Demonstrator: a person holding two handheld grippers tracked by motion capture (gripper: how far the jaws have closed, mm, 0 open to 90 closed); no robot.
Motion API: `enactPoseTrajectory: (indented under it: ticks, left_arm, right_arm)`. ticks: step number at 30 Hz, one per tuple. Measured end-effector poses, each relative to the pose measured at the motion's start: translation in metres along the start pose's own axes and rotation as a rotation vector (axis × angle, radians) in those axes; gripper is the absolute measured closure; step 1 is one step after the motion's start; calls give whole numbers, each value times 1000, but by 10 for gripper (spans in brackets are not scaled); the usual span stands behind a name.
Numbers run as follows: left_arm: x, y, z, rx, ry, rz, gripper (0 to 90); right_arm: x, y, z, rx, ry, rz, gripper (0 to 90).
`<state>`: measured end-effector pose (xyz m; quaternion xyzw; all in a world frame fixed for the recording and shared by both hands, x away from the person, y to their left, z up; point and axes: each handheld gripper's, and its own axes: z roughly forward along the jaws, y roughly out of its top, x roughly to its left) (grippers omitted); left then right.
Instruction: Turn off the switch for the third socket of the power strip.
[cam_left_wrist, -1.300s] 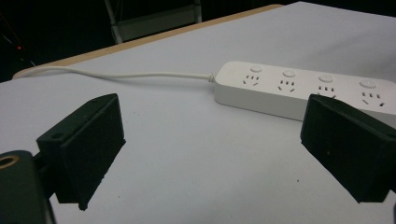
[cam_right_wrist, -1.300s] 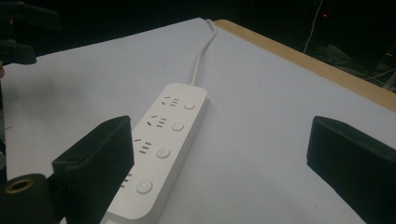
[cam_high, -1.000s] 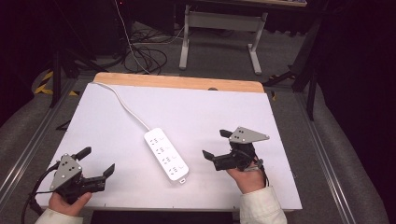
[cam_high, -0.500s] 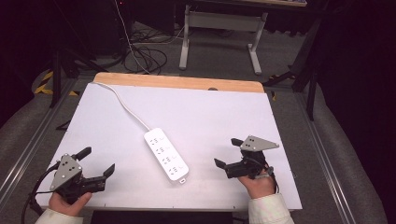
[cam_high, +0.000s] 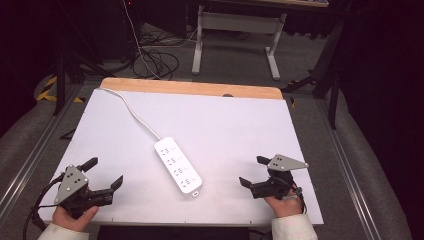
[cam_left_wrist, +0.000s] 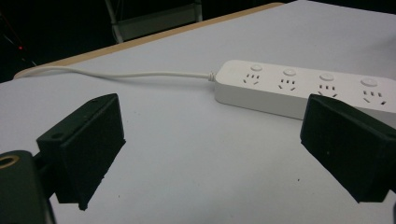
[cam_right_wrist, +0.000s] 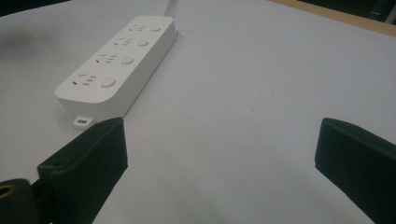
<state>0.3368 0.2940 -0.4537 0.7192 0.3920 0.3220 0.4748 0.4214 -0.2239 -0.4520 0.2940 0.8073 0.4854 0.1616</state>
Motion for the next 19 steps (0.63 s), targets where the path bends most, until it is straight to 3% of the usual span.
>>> enactPoseTrajectory:
  ticks: [6, 11, 19]
  left_arm:
    - [0, 0, 0, 1, 0, 0, 67]
    - [0, 0, 1, 8, -3, -2, 67]
    - [1, -1, 2, 15, -2, -3, 64]
  right_arm:
    - [-2, -9, -1, 12, 3, 2, 28]
    - [-7, -14, 1, 40, -19, 36, 25]
    - [-9, -13, -1, 19, -45, 46, 17]
